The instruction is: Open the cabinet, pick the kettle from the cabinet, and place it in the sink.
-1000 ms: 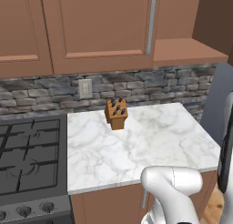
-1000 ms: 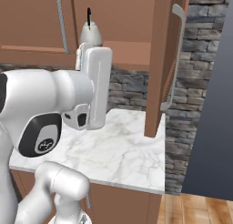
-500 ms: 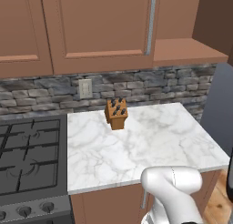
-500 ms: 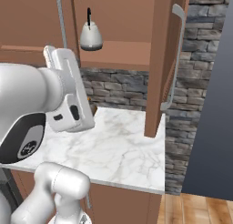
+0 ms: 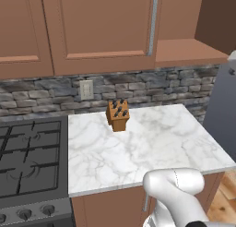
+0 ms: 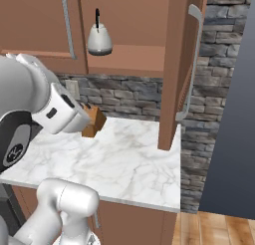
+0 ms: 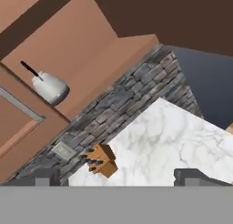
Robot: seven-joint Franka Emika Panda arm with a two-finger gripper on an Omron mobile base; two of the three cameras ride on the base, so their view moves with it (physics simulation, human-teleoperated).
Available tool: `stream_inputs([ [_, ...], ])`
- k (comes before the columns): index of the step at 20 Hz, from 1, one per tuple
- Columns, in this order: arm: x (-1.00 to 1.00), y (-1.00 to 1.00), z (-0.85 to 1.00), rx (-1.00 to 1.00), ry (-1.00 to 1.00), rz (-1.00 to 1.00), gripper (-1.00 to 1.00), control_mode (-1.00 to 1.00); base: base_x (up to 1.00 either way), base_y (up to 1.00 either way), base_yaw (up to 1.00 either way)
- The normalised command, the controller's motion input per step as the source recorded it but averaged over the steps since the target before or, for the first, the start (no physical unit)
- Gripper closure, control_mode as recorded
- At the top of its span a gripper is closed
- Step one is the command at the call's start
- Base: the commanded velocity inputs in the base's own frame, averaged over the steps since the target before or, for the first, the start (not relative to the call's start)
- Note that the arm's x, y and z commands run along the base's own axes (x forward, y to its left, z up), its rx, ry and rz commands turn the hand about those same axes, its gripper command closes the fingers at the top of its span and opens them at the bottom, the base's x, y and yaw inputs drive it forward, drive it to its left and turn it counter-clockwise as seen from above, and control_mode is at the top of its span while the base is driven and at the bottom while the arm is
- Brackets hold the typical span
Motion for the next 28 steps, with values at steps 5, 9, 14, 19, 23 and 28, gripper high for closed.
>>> stream_inputs([
  [5, 0.16, 0.57, 0.00, -0.26, 0.00, 0.18, -1.00, -1.00, 0.00, 0.00, 0.00],
  [9, 0.25, 0.55, 0.01, -0.27, 0.01, 0.11, -1.00, -1.00, 0.00, 0.00, 0.00],
  [14, 0.33, 0.38, 0.01, -0.14, 0.02, 0.16, -1.00, -1.00, 0.00, 0.00, 0.00],
  [19, 0.42, 0.17, 0.04, -0.02, 0.00, 0.13, -1.00, -1.00, 0.00, 0.00, 0.00],
  [23, 0.40, 0.11, 0.11, 0.00, 0.05, 0.14, -1.00, -1.00, 0.00, 0.00, 0.00],
  [28, 0.40, 0.19, 0.10, -0.01, -0.01, 0.10, -1.00, -1.00, 0.00, 0.00, 0.00],
])
